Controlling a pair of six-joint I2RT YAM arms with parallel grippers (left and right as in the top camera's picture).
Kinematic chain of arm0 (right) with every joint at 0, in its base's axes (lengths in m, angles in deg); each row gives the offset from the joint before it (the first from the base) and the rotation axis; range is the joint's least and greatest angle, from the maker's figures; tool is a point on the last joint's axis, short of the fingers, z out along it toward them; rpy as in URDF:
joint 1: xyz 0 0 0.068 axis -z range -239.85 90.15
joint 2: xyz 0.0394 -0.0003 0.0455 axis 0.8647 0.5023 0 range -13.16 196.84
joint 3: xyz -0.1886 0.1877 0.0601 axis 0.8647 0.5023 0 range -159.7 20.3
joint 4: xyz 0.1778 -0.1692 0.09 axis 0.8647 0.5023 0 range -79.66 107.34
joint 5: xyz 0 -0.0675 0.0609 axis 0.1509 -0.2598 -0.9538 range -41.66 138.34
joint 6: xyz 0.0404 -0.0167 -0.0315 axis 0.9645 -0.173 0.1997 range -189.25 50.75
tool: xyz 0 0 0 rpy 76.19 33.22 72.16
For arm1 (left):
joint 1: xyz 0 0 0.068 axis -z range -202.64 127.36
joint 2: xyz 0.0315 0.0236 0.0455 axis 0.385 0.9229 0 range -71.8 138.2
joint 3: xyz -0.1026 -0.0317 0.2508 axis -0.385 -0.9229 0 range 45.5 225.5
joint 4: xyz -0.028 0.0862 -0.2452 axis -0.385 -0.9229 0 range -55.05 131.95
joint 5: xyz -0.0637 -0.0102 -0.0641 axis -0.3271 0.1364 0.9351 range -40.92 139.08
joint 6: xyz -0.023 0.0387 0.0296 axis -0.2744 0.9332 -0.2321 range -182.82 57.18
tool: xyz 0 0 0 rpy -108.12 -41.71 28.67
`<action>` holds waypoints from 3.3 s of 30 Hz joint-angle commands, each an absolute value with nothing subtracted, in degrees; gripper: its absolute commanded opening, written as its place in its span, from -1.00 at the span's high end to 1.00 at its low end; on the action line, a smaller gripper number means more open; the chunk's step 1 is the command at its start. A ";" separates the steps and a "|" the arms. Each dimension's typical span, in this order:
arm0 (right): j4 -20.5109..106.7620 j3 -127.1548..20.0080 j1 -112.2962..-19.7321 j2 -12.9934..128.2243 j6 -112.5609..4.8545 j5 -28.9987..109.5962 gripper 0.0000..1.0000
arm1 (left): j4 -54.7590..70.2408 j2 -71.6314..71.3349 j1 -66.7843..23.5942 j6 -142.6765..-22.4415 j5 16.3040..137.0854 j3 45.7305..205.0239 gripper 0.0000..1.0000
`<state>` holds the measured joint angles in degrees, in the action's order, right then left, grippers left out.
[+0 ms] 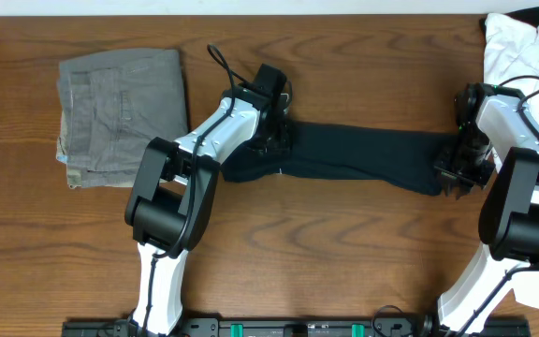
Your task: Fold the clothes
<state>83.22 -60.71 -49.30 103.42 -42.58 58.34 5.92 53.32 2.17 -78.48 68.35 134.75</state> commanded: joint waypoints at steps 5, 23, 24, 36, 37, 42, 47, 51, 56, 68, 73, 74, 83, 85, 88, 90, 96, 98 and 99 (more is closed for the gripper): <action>83.31 -65.43 -46.29 95.94 -47.67 56.13 0.58 | 5.92 55.53 1.87 -78.53 62.18 133.79 0.83; 72.25 -65.04 -30.88 94.30 -76.91 26.30 0.14 | 5.22 55.53 1.87 -78.35 61.18 133.79 0.82; 71.88 -65.04 -30.94 95.24 -77.79 26.30 0.14 | 5.22 55.53 1.87 -78.35 61.18 133.79 0.82; 64.82 -65.04 -31.01 104.99 -84.19 26.43 0.17 | 5.06 55.53 1.87 -78.35 61.18 133.79 0.82; 64.23 -65.04 -31.03 105.58 -84.19 26.41 0.17 | 5.09 55.53 1.87 -78.35 61.18 133.79 0.82; 61.39 -65.02 -31.03 108.73 -84.26 25.40 0.20 | 4.98 55.53 1.87 -78.35 61.18 133.79 0.82; 58.83 -65.02 -31.03 111.39 -87.36 18.02 0.21 | 4.98 55.53 1.85 -78.35 61.18 133.79 0.82; 57.93 -65.08 -30.97 111.26 -87.36 17.69 0.19 | 4.93 55.53 1.87 -78.35 61.18 133.79 0.82; 59.07 -65.54 -30.88 111.02 -87.32 20.64 0.13 | 4.93 55.53 1.87 -78.33 61.18 133.79 0.82; 67.18 -73.93 -30.90 110.89 -87.25 22.52 0.06 | 4.95 55.53 1.87 -78.33 61.18 133.79 0.82; 69.98 -75.24 -31.12 110.91 -87.12 22.21 0.10 | 4.98 55.53 1.87 -78.35 61.18 133.79 0.82; 69.98 -74.83 -31.12 110.91 -87.12 22.21 0.15 | 4.98 55.53 1.87 -78.33 61.18 133.79 0.82; 62.92 -65.96 -31.86 110.94 -88.63 22.19 0.16 | 4.93 55.53 1.87 -78.33 61.18 133.79 0.82; 61.04 -64.56 -31.86 110.94 -88.63 22.19 0.16 | 4.93 55.53 1.87 -78.33 61.18 133.79 0.82; 59.46 -63.46 -31.97 110.94 -88.63 20.97 0.16 | 4.93 55.53 1.87 -78.35 61.18 133.79 0.81; 58.92 -63.57 -32.04 110.91 -88.61 19.94 0.17 | 4.93 55.53 1.87 -78.35 61.18 133.79 0.82; 61.39 -66.09 -32.02 110.91 -88.58 19.81 0.17 | 4.89 55.53 1.87 -78.33 61.18 133.79 0.82; 62.31 -66.98 -32.02 110.91 -88.58 19.79 0.17 | 4.91 55.53 1.87 -78.35 61.18 133.79 0.82; 62.72 -67.44 -32.02 110.91 -88.58 19.81 0.17 | 4.91 55.53 1.87 -78.35 61.18 133.79 0.82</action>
